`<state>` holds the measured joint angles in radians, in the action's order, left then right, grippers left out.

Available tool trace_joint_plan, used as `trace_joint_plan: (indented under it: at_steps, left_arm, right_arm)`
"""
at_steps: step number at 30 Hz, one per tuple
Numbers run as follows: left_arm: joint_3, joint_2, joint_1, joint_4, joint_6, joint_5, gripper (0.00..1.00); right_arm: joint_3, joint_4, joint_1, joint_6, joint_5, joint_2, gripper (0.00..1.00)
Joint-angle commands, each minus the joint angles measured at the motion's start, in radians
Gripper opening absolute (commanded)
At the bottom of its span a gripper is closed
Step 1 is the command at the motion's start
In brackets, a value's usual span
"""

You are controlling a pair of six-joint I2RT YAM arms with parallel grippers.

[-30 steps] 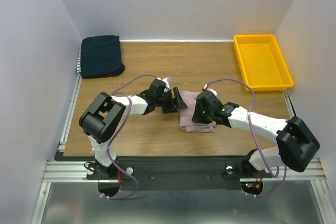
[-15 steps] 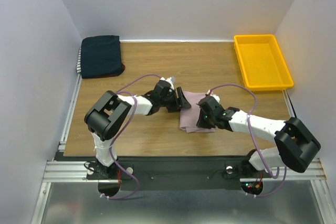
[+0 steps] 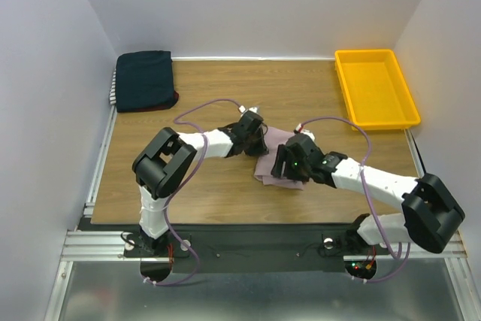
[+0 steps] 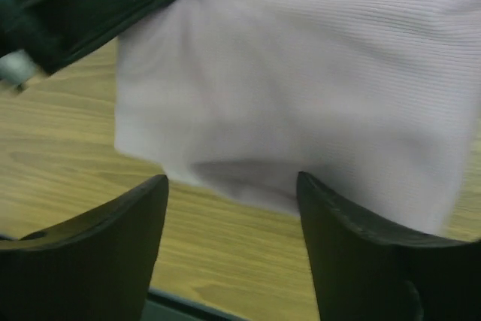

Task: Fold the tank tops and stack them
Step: Neatly place the folded tank top to the corner

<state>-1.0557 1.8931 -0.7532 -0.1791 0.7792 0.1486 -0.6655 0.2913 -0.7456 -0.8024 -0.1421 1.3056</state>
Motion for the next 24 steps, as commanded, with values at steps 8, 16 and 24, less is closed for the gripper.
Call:
trace_joint_plan:
  at_steps: [8, 16, 24]
  left_arm:
    - [-0.455, 0.128, 0.147, 0.541, -0.297, -0.48, 0.0]
    - [-0.814, 0.303, 0.345, 0.701, -0.448, -0.664, 0.0]
    - [-1.233, 0.507, 0.469, 0.79, -0.578, -0.73, 0.0]
  right_arm:
    - [-0.318, 0.075, 0.0, 0.126, 0.039, -0.023, 0.79]
    - [-0.35, 0.091, 0.002, 0.163, 0.064, -0.003, 0.79]
    - [-0.382, 0.091, 0.003, 0.201, 0.075, 0.05, 0.78]
